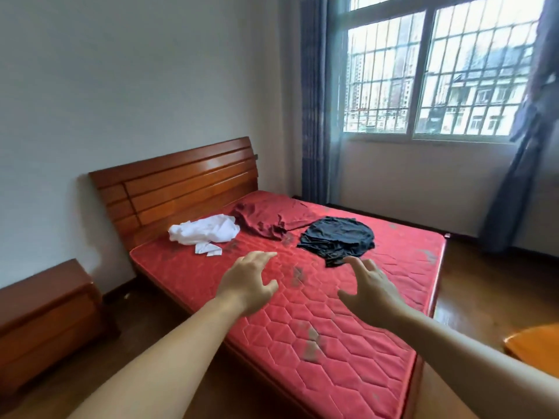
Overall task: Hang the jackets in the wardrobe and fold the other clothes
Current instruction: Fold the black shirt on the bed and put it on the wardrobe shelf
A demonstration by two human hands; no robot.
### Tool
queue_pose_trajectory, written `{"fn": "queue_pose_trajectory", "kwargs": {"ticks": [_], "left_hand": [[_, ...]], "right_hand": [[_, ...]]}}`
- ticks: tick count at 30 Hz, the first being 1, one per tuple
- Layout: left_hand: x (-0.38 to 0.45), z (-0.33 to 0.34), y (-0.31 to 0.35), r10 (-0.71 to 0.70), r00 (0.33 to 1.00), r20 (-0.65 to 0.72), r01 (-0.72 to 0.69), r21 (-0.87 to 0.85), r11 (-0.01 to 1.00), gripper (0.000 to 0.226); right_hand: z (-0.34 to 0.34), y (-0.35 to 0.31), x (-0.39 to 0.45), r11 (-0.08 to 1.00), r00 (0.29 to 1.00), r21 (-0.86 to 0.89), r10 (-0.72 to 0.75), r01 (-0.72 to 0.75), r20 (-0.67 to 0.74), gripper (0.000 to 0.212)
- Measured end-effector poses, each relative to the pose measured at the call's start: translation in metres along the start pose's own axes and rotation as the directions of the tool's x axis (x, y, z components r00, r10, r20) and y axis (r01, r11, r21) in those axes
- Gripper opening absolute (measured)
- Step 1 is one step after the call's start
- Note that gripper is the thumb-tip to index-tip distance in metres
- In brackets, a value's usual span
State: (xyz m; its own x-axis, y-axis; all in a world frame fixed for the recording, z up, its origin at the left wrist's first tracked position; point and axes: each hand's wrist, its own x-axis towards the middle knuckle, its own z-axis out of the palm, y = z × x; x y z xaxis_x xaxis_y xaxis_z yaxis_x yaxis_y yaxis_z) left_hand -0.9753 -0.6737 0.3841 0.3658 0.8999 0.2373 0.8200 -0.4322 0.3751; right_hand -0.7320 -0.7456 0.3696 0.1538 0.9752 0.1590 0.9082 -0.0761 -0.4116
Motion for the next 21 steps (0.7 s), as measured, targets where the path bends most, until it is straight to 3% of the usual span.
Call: {"fn": "queue_pose_trajectory", "kwargs": {"ticks": [7, 14, 21], "left_hand": [[0.019, 0.037, -0.028, 0.055, 0.992, 0.117, -0.06, 0.037, 0.998, 0.061], [0.052, 0.062, -0.069, 0.098, 0.98, 0.173, -0.101, 0.006, 0.995, 0.061], [0.123, 0.085, -0.065, 0.169, 0.958, 0.23, -0.164, -0.042, 0.986, 0.061]], "right_hand": [[0.018, 0.011, 0.003, 0.989, 0.99, -0.058, 0.139, -0.137, 0.035, 0.07], [0.033, -0.005, 0.025, 0.97, 0.983, -0.166, 0.182, -0.179, 0.005, 0.068], [0.045, 0.015, 0.074, 0.964, 0.971, -0.121, 0.238, -0.236, 0.003, 0.07]]}}
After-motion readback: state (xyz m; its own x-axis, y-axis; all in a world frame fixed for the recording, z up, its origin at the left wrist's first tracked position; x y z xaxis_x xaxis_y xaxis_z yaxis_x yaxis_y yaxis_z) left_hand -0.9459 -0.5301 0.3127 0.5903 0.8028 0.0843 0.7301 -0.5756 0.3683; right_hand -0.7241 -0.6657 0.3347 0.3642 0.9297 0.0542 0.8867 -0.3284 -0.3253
